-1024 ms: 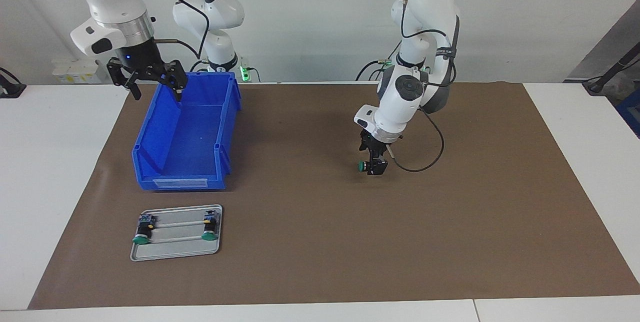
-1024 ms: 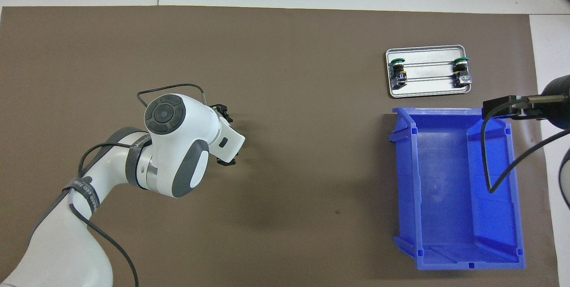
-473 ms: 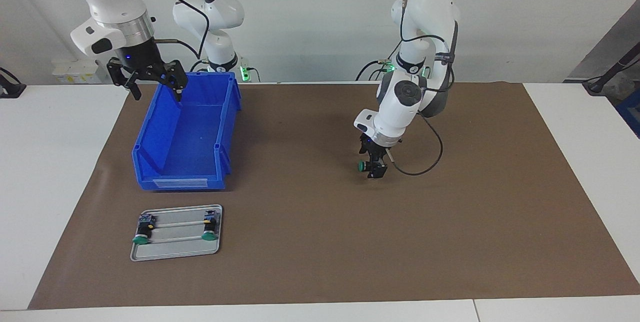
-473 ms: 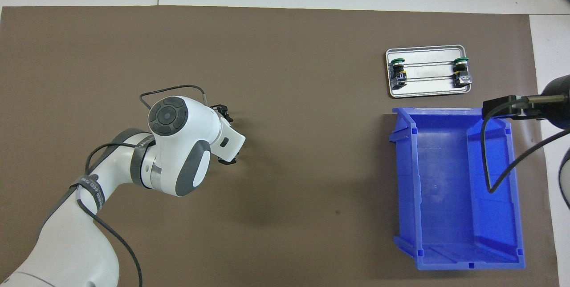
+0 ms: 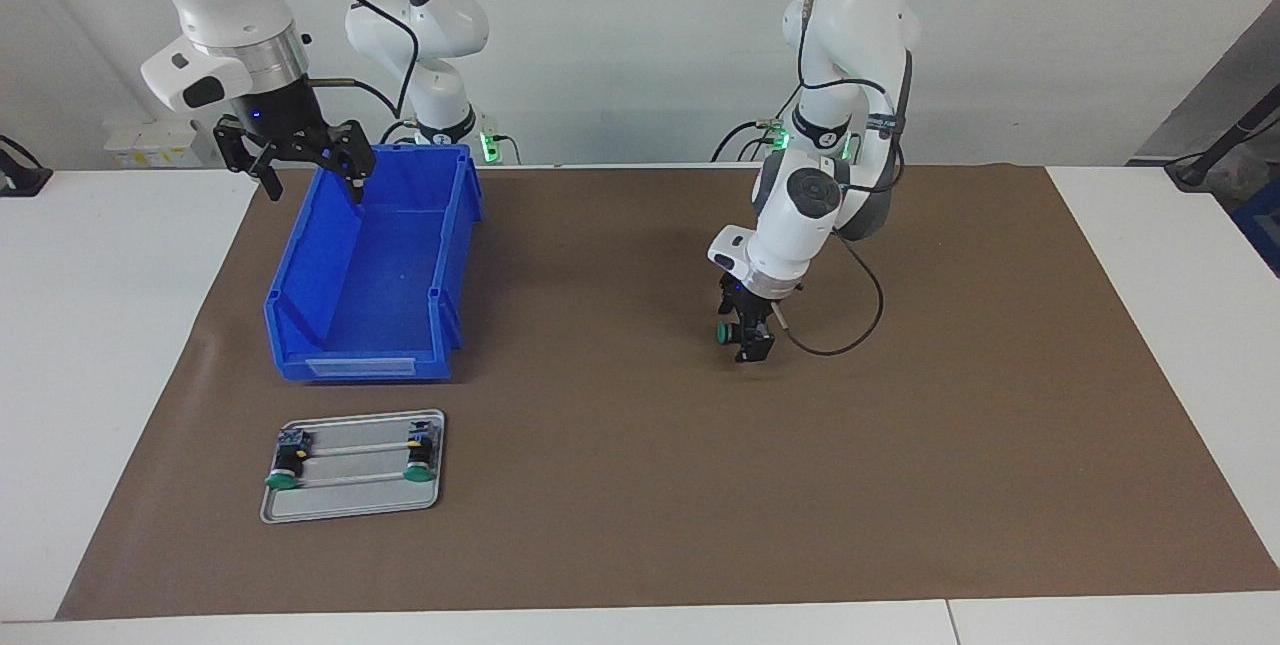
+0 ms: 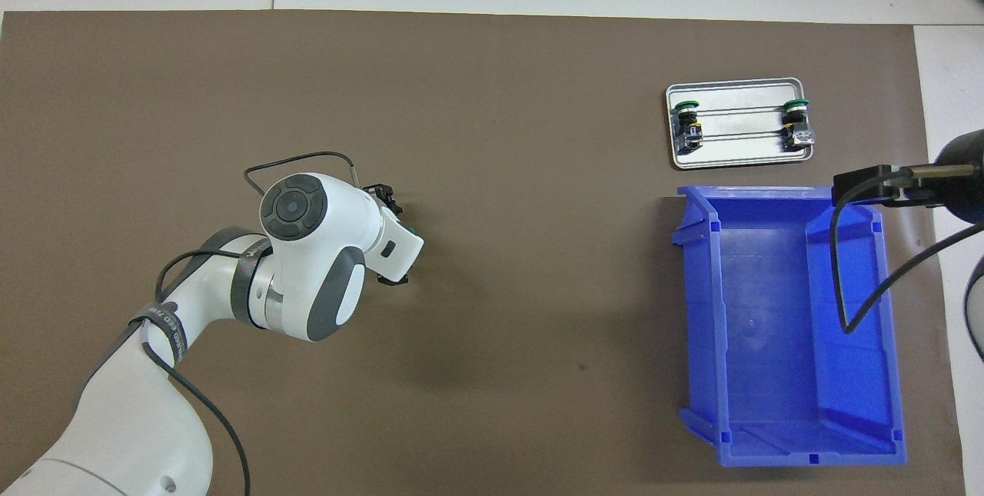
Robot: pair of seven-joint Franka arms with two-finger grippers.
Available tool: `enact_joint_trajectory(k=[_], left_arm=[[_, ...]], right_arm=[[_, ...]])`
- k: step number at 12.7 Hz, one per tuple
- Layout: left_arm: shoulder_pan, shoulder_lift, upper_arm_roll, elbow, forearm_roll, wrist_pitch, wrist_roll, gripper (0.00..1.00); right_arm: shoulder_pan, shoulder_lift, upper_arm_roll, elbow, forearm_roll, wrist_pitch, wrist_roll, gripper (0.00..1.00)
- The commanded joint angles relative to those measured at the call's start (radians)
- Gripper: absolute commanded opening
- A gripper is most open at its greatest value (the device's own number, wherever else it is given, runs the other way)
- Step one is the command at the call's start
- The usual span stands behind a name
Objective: Place and press button with both arms
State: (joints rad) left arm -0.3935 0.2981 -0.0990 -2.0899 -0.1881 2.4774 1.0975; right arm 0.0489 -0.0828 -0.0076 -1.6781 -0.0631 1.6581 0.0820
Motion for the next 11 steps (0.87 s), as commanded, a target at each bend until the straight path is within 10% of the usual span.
enact_joint_trajectory(k=[1,11], left_arm=[[-0.013,-0.008,0.013,-0.022,0.013,0.029,-0.012,0.85],[-0.007,-0.007,0.015,-0.009,0.013,0.031,-0.007,0.23]], right_arm=[[-0.007,-0.018,0.001,-0.026,0.026,0.015,-0.019,1.00],[-0.012,-0.020,0.001,-0.032,0.026,0.017,-0.019,1.00]])
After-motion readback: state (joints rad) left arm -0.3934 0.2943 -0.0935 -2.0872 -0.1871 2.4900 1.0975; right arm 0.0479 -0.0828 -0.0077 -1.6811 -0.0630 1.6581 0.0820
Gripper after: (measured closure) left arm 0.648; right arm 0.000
